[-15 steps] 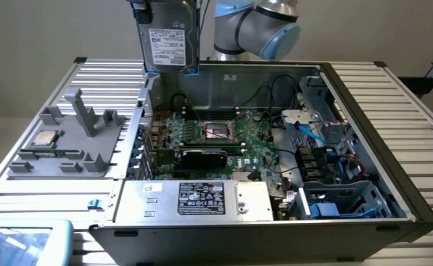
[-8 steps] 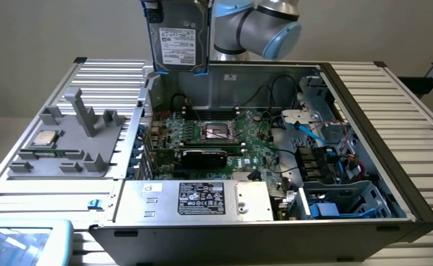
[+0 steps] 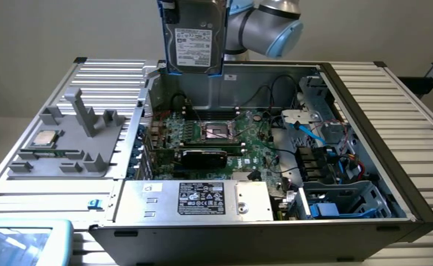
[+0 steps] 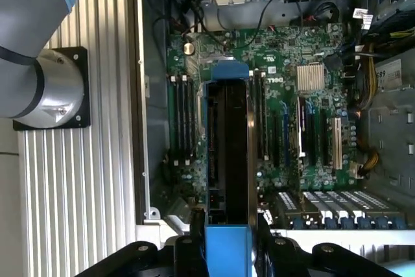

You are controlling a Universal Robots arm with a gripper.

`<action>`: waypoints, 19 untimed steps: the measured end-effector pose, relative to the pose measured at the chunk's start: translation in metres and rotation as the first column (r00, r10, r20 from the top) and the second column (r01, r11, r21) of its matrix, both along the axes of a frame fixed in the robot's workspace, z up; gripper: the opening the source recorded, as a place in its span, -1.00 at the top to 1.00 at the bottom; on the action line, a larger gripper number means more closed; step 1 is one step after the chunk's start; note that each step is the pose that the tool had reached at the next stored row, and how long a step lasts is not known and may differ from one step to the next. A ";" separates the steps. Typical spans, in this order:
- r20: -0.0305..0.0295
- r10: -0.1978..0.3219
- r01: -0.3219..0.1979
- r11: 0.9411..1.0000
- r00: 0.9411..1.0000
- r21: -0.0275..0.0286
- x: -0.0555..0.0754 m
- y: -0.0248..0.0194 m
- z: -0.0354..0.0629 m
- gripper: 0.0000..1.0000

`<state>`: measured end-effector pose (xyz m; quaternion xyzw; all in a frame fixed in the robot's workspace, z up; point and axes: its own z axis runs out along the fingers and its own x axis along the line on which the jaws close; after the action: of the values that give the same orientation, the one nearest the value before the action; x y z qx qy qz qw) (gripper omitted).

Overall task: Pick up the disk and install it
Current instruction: 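Pick up the disk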

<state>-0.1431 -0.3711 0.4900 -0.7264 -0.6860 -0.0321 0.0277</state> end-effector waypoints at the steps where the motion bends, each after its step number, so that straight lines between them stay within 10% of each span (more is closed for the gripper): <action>1: 0.000 0.000 0.000 1.000 1.000 0.000 0.004 -0.0021 0.0005 0.25; 7: 0.000 0.000 0.000 1.000 1.000 0.000 0.025 -0.0126 0.0014 0.25; 19: 0.000 0.000 0.000 1.000 1.000 0.000 0.036 -0.0196 0.0014 0.25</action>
<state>-0.1067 -0.3906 0.4914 -0.7263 -0.6861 -0.0318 0.0276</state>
